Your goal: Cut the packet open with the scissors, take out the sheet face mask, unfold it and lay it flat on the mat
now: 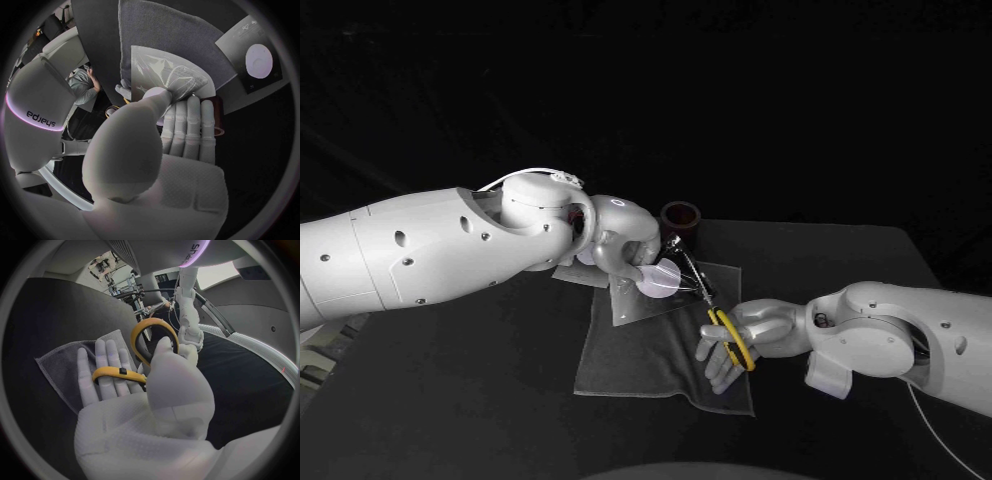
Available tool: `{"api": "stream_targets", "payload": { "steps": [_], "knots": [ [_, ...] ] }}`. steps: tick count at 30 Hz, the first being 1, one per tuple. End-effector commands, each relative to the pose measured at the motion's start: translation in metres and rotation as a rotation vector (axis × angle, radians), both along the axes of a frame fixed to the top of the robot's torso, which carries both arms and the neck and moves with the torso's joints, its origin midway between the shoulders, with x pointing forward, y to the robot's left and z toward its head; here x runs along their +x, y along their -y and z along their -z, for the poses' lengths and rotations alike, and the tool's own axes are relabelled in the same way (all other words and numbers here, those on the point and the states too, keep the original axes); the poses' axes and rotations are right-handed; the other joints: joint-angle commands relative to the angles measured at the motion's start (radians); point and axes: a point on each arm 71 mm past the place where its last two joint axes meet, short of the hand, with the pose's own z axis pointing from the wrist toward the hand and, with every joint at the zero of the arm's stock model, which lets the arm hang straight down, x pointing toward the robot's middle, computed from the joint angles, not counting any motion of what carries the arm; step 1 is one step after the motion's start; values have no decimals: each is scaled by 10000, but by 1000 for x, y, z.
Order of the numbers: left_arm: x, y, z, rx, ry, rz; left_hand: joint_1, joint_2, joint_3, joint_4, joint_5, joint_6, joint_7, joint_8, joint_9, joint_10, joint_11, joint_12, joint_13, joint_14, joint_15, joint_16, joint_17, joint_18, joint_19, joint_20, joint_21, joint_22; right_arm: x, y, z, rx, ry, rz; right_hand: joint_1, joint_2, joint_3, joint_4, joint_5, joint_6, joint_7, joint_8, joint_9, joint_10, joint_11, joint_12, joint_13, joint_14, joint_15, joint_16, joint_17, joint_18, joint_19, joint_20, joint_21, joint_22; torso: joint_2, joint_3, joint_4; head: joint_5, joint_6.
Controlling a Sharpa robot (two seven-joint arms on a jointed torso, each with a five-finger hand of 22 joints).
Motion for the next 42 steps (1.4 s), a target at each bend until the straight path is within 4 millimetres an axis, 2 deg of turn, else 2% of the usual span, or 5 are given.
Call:
{"api": "stream_targets", "payload": {
  "steps": [1,8,19,36,42],
  "knots": [
    [-2,2,0,-21,-126,151,-3,106,1393,-1328,36,21,-5,24,194,8,21,-28,13,-22,-35,-38,-15,196,-15,-17,22,8,1,-1,-2,152,120,100,116,207,-212,-7,-39,220,589,115,-28,458,-150,154,38,367,-91,142,50,599,168,-17,100,29,1,-1,-5,5,-13],
    [-1,1,0,-18,-109,104,-3,106,1393,-1328,36,21,-5,24,194,8,21,-28,13,-22,-35,-38,-15,196,-15,-17,22,8,2,0,-2,99,133,137,375,566,-753,-15,-39,723,345,232,15,1056,-382,355,153,1075,-320,350,267,618,516,-160,307,70,1,-1,-2,10,-33],
    [1,0,0,-19,-62,49,-5,114,1398,-1337,36,16,-2,17,216,7,28,-38,14,-23,-29,-39,-16,193,-13,-17,24,6,1,1,-2,63,111,133,599,920,-1379,-21,-36,1121,157,246,182,1521,-568,431,305,1560,-496,401,575,623,797,-297,440,66,-1,-1,-1,22,-69],
    [2,0,0,5,-62,40,-6,120,1401,-1346,36,14,-3,11,239,6,31,-47,16,-26,-26,-41,-18,191,-16,-17,24,3,1,8,-1,-174,162,431,752,1159,-1780,-30,-30,1358,46,215,363,1801,-677,446,441,1839,-604,413,821,626,1033,-392,532,61,-4,3,-3,33,-130],
    [1,1,0,-9,-63,91,-6,120,1401,-1346,36,14,-3,11,239,6,31,-47,16,-26,-26,-41,-18,191,-16,-17,24,3,3,7,-1,-274,238,603,975,1416,-2060,-46,-18,1692,-127,240,596,2210,-848,541,642,2283,-773,524,1142,627,1362,-539,668,77,1,-1,1,28,-125]
  ]
}}
